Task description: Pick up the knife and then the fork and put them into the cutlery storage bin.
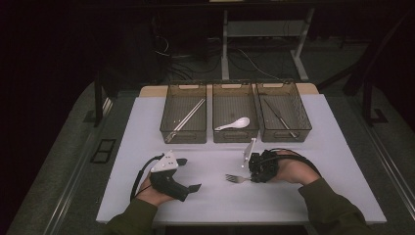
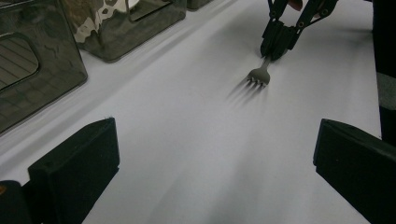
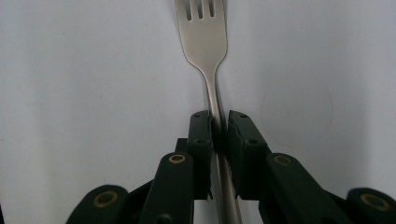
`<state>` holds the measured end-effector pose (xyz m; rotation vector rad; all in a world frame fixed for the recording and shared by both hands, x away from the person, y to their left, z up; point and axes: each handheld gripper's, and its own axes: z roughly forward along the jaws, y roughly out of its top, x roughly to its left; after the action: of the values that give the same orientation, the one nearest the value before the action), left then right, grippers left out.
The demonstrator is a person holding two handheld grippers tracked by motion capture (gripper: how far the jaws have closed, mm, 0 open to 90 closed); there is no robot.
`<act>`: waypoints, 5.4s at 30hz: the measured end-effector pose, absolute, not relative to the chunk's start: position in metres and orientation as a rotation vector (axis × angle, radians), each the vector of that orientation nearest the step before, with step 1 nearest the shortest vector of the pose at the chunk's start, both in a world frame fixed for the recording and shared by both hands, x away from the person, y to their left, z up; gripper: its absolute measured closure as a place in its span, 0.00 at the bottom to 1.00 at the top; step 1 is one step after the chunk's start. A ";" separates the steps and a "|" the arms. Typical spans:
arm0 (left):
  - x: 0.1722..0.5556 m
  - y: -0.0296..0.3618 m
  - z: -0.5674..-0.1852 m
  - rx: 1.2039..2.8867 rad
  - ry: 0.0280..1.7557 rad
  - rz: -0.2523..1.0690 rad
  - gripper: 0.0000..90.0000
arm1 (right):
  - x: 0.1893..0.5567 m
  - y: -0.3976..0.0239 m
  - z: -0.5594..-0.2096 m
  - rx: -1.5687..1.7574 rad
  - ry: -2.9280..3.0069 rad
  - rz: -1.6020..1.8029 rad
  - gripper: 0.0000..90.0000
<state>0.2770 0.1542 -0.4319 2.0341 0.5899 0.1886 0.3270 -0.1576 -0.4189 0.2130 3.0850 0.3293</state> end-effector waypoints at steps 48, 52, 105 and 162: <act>0.277 0.154 -0.431 2.034 0.578 0.193 0.00 | 0.339 -0.243 -0.363 0.786 2.692 1.207 0.94; 0.277 0.154 -0.432 2.030 0.583 0.190 0.00 | 0.341 -0.258 -0.356 0.871 2.587 1.297 0.94; 0.278 0.156 -0.432 2.029 0.585 0.181 0.00 | 0.440 -0.334 -0.351 1.289 2.122 1.134 0.94; 0.278 0.154 -0.433 2.030 0.580 0.178 0.00 | 0.422 -0.328 -0.368 1.338 2.214 1.153 0.42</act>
<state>0.2777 0.1544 -0.4327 2.0305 0.5796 0.1780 0.4225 -0.3285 -0.3675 1.3377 2.2139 1.1530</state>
